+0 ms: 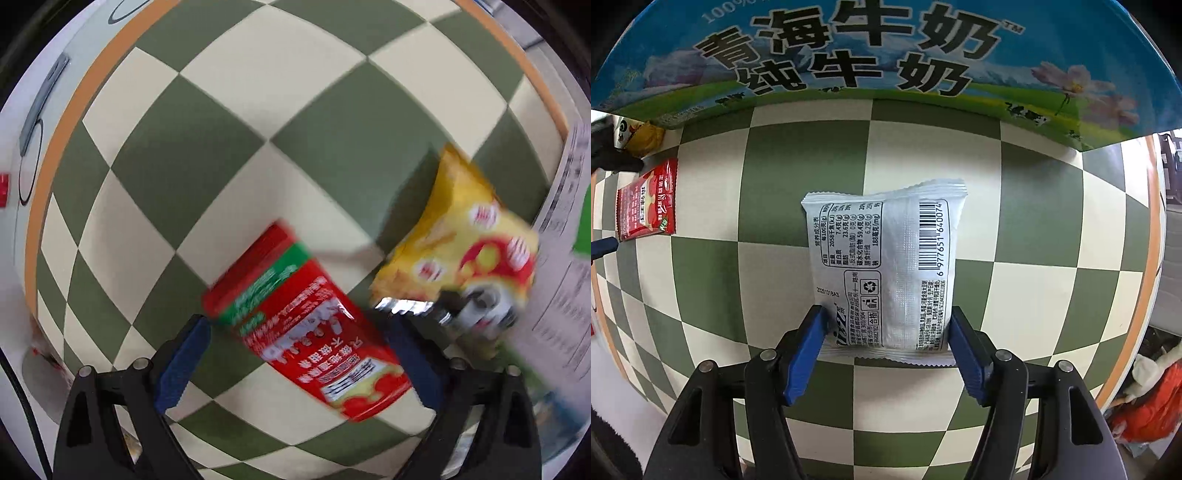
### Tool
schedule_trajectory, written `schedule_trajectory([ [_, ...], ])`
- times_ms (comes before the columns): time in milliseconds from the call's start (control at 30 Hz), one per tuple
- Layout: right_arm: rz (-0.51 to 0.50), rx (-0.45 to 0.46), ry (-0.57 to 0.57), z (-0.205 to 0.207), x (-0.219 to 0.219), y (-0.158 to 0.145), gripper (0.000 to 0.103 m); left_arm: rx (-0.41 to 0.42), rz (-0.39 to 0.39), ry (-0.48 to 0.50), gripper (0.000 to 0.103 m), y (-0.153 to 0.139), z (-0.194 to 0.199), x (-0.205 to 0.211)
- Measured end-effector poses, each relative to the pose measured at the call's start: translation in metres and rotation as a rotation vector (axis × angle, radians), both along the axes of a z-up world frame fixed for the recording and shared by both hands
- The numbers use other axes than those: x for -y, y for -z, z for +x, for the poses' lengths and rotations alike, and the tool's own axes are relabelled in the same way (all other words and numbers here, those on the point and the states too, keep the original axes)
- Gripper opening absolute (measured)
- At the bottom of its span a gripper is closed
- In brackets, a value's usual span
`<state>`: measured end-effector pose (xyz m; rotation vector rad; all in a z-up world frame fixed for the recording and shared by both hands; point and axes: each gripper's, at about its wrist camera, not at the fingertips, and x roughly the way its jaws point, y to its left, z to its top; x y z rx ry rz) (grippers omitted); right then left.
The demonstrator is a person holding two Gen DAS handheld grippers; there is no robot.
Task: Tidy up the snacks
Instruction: 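Grasp the white packet with the right tool while the left grasps the long red packet, then carry both packets into the box and open both tools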
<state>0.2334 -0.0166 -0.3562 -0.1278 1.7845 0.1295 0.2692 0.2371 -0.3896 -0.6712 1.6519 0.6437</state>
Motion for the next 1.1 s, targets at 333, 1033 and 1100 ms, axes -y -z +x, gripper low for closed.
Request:
schedule_trajectory([
  [333,0.01,-0.005,0.002,0.003,0.002,0.004,0.074,-0.037,-0.023,0.116,0.099,0.008,-0.033,-0.002],
  [1033,0.125,0.014,0.061,0.005,0.019,0.001,0.069,0.076,-0.04,0.569,0.045,-0.041,-0.031,0.145],
  [1100,0.153,0.03,0.059,0.003,0.024,-0.008,0.069,0.094,-0.057,0.592,0.045,-0.048,-0.024,0.148],
])
